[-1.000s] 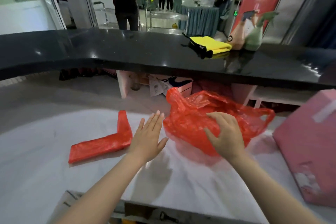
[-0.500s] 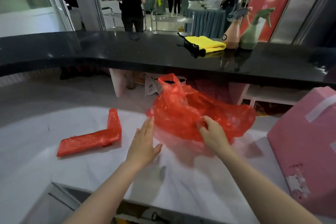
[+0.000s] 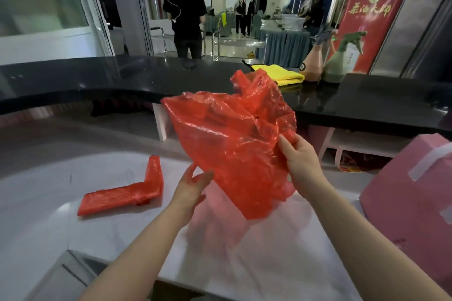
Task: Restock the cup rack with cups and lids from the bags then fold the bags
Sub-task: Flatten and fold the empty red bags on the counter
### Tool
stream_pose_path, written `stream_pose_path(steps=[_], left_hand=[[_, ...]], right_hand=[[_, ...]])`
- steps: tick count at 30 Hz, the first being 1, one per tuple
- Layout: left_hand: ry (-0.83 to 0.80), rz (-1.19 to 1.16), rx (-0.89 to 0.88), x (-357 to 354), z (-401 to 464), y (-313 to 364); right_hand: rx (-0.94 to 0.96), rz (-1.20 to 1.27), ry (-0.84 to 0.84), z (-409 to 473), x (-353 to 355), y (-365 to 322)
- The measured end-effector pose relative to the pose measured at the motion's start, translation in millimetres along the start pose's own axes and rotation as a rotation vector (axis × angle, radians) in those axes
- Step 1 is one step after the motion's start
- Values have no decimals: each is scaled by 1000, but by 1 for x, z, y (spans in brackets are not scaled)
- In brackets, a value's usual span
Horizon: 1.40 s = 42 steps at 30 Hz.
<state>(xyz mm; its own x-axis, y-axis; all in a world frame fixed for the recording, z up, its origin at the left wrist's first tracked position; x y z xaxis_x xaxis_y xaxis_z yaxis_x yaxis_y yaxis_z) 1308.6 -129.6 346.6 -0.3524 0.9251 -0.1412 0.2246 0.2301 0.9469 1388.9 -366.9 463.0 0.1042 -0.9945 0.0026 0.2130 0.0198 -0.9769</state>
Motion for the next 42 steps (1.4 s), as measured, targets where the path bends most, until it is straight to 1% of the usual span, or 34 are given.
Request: stream_pose_path(steps=[2,4,6,10,11,13,15,18,19,21,23,24,26,29,31,32,34,36,37,39,40,42], left_hand=[[11,69,-61,-8,0,11],[80,104,-107,-9,2,18],[91,64,-68,-8,7,15],[66,14,49,10,12,2],[66,13,65,16,13,0],[81,-6,88,28,16,-1],[114,-42,117,38,18,-1],[175,-118,179,60,18,-5],[193,-152,194,69,18,-7],[238,-215,206,88,17,-9],[268,-292,195,104,14,-9],[270,-330,181,110,13,-10],[247,-365,148,116,9,-14],[213,-368,125,118,-1,-34],[196,-295,164,115,-11,-53],[167,-254,191,112,-15,-63],[67,-198,234,102,-23,-80],[-29,-78,221,95,-28,-90],[-47,32,195,93,-29,-91],[-16,270,142,91,-30,-88],[10,339,118,90,-28,-85],[43,390,63,86,-25,-78]], right_hand=[[-3,-65,-15,0,0,-1],[4,-117,-26,-1,0,-4],[39,-167,13,-1,7,-9],[106,-260,196,9,44,-23],[139,-255,220,12,50,-28],[195,-240,199,20,52,-35],[243,-315,130,19,45,-35],[288,-565,-33,2,32,-10],[255,-626,-102,-5,31,8],[109,-707,-273,-19,34,54],[-26,-834,-456,-37,34,98],[-63,-873,-513,-45,33,114],[-90,-823,-511,-52,30,132],[-73,-767,-406,-52,28,137],[-96,-725,-354,-51,26,140],[-125,-657,-334,-51,25,142],[-181,-503,-292,-53,22,143],[-231,-361,-253,-54,18,143],[-261,-290,-244,-55,15,144],[-321,-153,-255,-59,5,144],[-349,-86,-266,-61,0,144],[-389,47,-274,-65,-9,141]])
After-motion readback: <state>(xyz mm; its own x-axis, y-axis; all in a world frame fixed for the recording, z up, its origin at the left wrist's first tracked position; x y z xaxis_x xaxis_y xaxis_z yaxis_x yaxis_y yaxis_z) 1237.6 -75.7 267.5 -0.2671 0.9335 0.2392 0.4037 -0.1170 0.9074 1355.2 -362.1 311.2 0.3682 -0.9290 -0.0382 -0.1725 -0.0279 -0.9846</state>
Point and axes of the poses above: each hand's wrist, its own z-axis towards the middle knuckle, its own x-axis out of the back of the hand, y = z × x, the point moved 10 cm from there along z, towards the middle knuckle, and after that the axes turned 5 degrees about x, right-handed, at the moved point
